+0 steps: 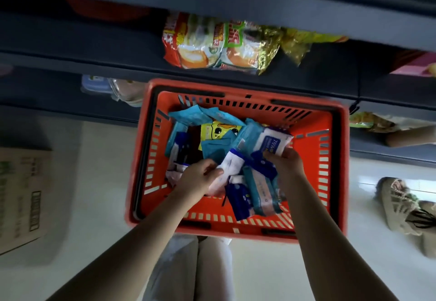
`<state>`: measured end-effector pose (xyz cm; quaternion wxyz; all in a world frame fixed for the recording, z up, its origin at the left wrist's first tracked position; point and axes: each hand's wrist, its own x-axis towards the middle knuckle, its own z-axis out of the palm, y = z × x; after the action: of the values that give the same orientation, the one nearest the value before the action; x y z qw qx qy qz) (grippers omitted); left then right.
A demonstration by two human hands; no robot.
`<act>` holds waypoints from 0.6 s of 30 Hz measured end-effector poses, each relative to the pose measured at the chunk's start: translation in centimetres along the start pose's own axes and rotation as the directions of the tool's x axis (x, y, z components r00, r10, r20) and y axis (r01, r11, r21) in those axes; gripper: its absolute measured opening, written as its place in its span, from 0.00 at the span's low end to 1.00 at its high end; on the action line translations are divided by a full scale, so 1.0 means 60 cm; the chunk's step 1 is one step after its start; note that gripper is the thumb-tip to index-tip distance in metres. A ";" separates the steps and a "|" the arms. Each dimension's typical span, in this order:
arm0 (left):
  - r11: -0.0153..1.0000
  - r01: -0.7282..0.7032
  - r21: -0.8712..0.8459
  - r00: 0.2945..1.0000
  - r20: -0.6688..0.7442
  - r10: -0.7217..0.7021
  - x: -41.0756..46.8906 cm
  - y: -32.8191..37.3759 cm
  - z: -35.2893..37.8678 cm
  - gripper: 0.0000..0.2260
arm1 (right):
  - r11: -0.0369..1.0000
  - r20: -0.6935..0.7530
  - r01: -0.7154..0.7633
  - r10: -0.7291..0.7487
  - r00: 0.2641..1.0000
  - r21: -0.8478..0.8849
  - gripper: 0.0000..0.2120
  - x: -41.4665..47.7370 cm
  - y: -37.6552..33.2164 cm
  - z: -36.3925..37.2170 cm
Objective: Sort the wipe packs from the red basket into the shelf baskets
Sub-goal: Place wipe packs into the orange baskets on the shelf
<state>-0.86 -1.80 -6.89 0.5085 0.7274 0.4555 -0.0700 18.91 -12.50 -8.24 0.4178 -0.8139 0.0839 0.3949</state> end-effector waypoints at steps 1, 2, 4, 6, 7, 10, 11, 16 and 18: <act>1.000 -0.007 -0.019 1.000 -0.027 0.007 -0.013 0.010 -0.013 0.10 | 0.999 -0.022 0.001 0.000 1.000 0.053 0.13 -0.021 -0.009 -0.012; 0.999 -0.011 -0.039 0.998 -0.059 0.009 -0.029 0.023 -0.030 0.12 | 0.995 -0.041 0.013 -0.009 0.999 0.094 0.15 -0.048 -0.021 -0.026; 0.993 -0.023 -0.115 0.990 -0.138 0.006 -0.066 0.056 -0.071 0.15 | 0.982 -0.028 0.063 -0.058 0.998 0.179 0.17 -0.113 -0.057 -0.057; 0.969 -0.030 -0.244 0.977 -0.211 -0.023 -0.115 0.101 -0.121 0.13 | 0.961 0.030 0.115 -0.127 0.991 0.250 0.17 -0.192 -0.104 -0.089; 0.949 -0.013 -0.315 0.972 -0.225 -0.061 -0.143 0.127 -0.147 0.09 | 0.949 0.054 0.137 -0.158 0.986 0.284 0.16 -0.232 -0.129 -0.104; 0.839 0.056 -0.542 0.957 -0.211 -0.200 -0.226 0.206 -0.220 0.08 | 0.916 0.102 0.187 -0.237 0.966 0.355 0.11 -0.355 -0.208 -0.143; 0.804 0.068 -0.591 0.953 -0.199 -0.226 -0.252 0.230 -0.243 0.09 | 0.911 0.117 0.203 -0.260 0.958 0.360 0.11 -0.392 -0.231 -0.150; 0.656 0.016 -0.754 0.986 -0.095 -0.134 -0.357 0.318 -0.345 0.41 | 0.877 0.120 0.350 -0.407 0.906 0.330 0.11 -0.531 -0.322 -0.152; 0.658 -0.050 -0.751 0.988 -0.133 -0.077 -0.385 0.339 -0.384 0.49 | 0.856 0.131 0.399 -0.460 0.878 0.328 0.13 -0.570 -0.353 -0.142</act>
<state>-7.54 1.65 30.81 0.7267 0.4516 0.4866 0.1766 10.64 -12.00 32.04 0.6170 -0.6964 -0.0870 0.3560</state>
